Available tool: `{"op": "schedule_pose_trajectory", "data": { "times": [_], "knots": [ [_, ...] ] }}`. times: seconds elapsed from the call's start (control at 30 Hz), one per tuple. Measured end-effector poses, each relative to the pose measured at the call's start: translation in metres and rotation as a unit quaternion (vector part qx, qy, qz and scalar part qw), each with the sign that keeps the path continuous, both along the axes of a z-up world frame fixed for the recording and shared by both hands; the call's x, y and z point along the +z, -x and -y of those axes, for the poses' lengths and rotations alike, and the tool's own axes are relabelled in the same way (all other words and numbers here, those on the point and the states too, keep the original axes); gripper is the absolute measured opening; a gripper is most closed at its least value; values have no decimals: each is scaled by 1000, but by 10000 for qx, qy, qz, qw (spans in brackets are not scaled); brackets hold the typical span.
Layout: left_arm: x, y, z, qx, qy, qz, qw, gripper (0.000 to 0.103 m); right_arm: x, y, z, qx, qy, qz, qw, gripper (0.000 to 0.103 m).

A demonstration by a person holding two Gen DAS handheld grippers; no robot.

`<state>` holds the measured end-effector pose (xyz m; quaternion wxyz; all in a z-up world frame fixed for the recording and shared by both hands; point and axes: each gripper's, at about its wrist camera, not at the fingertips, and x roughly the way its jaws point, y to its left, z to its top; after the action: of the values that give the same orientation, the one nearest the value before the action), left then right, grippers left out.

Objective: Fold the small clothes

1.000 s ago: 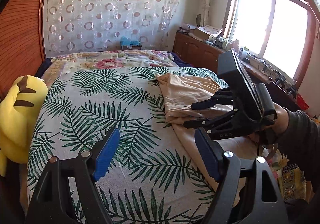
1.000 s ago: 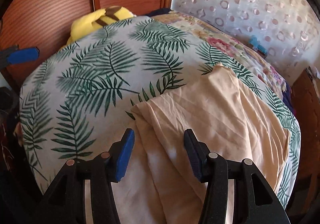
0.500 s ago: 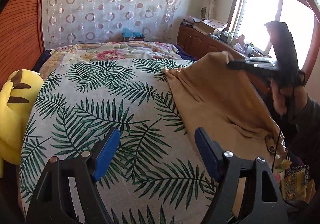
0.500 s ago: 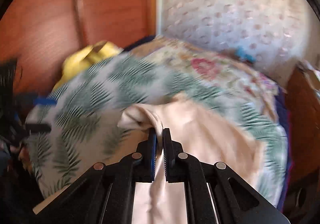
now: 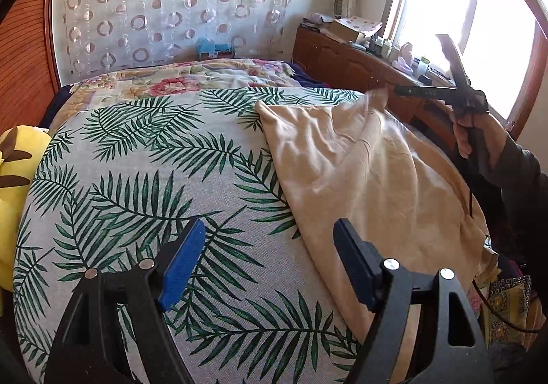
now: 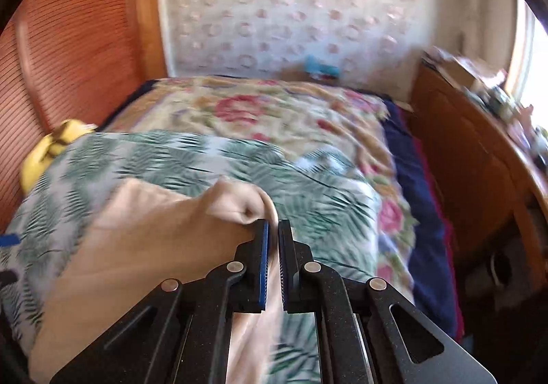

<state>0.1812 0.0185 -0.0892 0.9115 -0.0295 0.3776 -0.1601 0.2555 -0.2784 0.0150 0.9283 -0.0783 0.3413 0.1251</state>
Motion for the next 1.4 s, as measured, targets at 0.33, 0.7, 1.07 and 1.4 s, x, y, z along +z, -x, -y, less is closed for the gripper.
{"op": "schedule_pose_trajectory", "data": {
  "times": [0.33, 0.7, 1.07, 1.4],
  "knots": [
    [6, 17, 15, -131, -31, 89, 9999, 78, 22, 26, 4, 145, -223, 107, 9996, 26],
    [26, 49, 30, -288, -126, 424, 9986, 78, 48, 157, 28, 403, -334, 672, 9964, 32],
    [27, 65, 48, -465, -376, 429, 9973, 78, 14, 226, 37, 553, -259, 318, 9976, 38],
    [-7, 84, 59, -734, -470, 59, 9962, 78, -12, 238, 50, 316, -602, -255, 9974, 41]
  ]
}}
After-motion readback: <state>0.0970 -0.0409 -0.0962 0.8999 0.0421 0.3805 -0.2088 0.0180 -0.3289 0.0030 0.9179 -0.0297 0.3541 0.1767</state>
